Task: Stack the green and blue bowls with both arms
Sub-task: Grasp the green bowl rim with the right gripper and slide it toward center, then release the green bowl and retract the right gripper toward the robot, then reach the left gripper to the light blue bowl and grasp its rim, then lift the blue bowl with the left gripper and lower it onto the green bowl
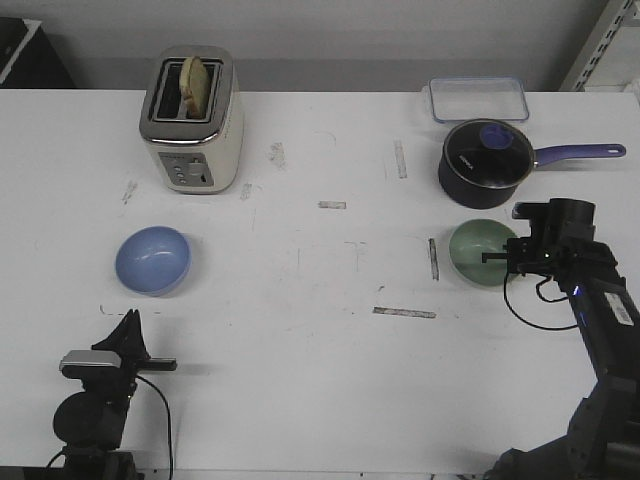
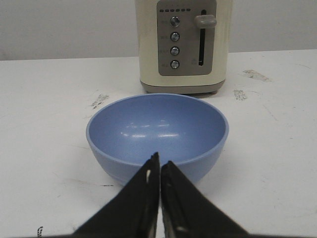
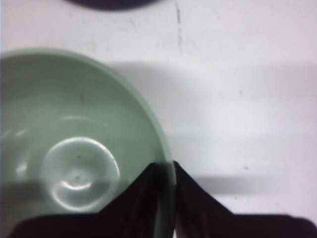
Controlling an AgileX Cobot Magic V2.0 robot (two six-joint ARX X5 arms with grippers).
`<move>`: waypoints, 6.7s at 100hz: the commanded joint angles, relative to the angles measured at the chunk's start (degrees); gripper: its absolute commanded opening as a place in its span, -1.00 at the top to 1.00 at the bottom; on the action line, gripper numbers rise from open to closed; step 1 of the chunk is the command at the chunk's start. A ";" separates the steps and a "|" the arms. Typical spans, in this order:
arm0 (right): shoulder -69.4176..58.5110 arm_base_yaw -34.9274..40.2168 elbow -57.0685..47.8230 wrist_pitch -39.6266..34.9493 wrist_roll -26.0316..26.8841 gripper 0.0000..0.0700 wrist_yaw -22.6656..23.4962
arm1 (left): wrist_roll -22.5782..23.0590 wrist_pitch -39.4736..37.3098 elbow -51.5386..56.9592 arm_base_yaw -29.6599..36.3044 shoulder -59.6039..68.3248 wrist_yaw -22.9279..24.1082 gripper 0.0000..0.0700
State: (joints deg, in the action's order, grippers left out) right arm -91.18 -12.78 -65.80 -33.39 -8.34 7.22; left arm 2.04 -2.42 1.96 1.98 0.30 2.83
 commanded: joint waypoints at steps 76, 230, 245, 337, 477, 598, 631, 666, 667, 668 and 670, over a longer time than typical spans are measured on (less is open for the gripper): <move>13.84 36.70 -3.61 -7.28 9.86 1.00 11.67 | 0.07 -0.57 -1.22 -0.09 -0.11 -0.09 0.99; 11.98 40.35 -7.39 -4.46 6.64 1.00 6.03 | 0.07 -0.68 -1.22 -0.09 -0.11 -0.09 0.99; 19.54 35.26 -6.75 -9.33 6.49 1.00 -2.91 | 0.00 -0.68 -1.22 -0.09 -0.11 -0.09 0.99; 65.68 17.03 39.60 14.34 5.51 1.00 -6.14 | -2.95 -5.05 11.37 -0.09 1.18 0.04 1.00; 65.57 17.05 39.60 14.19 5.46 1.00 -5.77 | -12.66 32.04 62.27 -18.47 72.50 -11.54 -0.39; 65.57 17.05 39.60 14.12 5.31 1.00 -5.79 | -12.68 35.47 64.24 -18.01 81.94 -16.26 1.00; 65.57 17.05 39.60 14.12 5.31 1.00 -5.77 | -13.79 38.12 67.10 -2.40 67.47 -24.50 1.00; 65.59 17.05 39.60 14.10 5.33 1.00 -5.75 | -19.65 34.75 67.08 26.95 70.38 -13.81 1.00; 65.59 17.05 39.60 14.10 5.33 1.00 -5.75 | -19.65 34.60 67.08 27.50 70.77 -13.42 1.00; 65.59 17.05 39.60 14.10 5.33 1.00 -5.75 | -19.67 34.42 67.08 28.04 71.21 -13.09 1.00; 65.59 17.05 39.60 14.10 5.33 1.00 -5.75 | -19.65 34.14 67.08 28.96 72.04 -12.68 1.00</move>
State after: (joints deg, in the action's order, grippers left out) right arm -25.43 4.16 -25.85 -19.81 -2.74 1.43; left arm -16.64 32.60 68.14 28.16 69.54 -11.99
